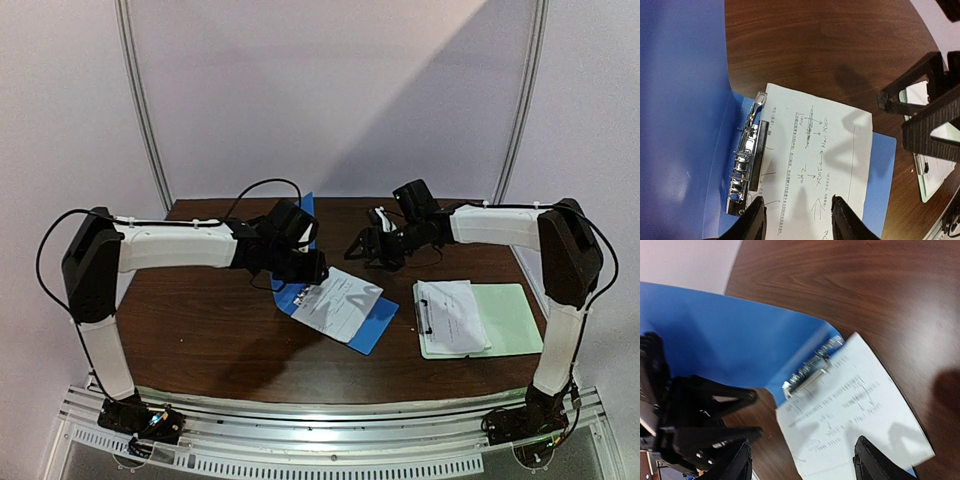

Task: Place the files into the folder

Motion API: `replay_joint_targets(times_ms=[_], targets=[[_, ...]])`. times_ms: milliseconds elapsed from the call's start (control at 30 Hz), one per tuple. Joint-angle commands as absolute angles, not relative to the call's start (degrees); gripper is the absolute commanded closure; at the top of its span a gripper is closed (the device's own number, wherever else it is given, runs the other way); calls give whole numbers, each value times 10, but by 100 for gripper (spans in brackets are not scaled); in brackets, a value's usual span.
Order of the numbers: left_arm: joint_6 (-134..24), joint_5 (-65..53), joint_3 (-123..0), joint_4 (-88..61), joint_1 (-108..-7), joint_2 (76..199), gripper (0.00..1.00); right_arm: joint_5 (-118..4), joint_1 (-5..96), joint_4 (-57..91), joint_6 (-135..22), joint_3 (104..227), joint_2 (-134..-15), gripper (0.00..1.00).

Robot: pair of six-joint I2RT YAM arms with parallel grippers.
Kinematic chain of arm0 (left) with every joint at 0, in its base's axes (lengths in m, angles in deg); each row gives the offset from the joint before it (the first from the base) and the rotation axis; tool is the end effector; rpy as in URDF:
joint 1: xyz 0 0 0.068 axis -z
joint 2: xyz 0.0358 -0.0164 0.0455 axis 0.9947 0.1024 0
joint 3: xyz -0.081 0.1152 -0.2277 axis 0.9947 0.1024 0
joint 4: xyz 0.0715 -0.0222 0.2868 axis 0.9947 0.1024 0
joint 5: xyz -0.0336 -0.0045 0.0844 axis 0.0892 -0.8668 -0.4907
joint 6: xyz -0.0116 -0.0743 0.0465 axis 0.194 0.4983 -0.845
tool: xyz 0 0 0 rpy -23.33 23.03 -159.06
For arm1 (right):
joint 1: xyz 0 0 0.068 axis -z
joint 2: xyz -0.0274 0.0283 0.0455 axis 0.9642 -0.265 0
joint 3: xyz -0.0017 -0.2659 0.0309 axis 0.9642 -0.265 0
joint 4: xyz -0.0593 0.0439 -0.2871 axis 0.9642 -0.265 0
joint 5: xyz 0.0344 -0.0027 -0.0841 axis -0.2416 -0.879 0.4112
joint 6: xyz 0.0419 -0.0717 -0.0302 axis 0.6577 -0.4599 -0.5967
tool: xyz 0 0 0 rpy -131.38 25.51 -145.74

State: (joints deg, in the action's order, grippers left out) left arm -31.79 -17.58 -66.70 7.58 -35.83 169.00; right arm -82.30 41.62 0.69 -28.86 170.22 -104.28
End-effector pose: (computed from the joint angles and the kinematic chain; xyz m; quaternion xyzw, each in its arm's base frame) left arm 0.3167 -0.3481 0.1551 0.1012 0.9316 -0.2091 0.2795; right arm 0.3795 0.2978 0.1588 -0.0922 0.8948 0.4136 0.1402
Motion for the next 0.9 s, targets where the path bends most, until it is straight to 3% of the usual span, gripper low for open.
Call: replay_joint_targets(times_ms=[0, 200, 867], targets=[[-320, -175, -646, 59, -351, 1653, 55, -883, 413, 126, -245, 1721, -1081, 32], [-329, -171, -623, 43, -350, 1608, 57, -898, 414, 192, -206, 1761, -1138, 33], [-382, -262, -617, 78, -359, 1554, 57, -906, 414, 201, -164, 1864, -1277, 39]])
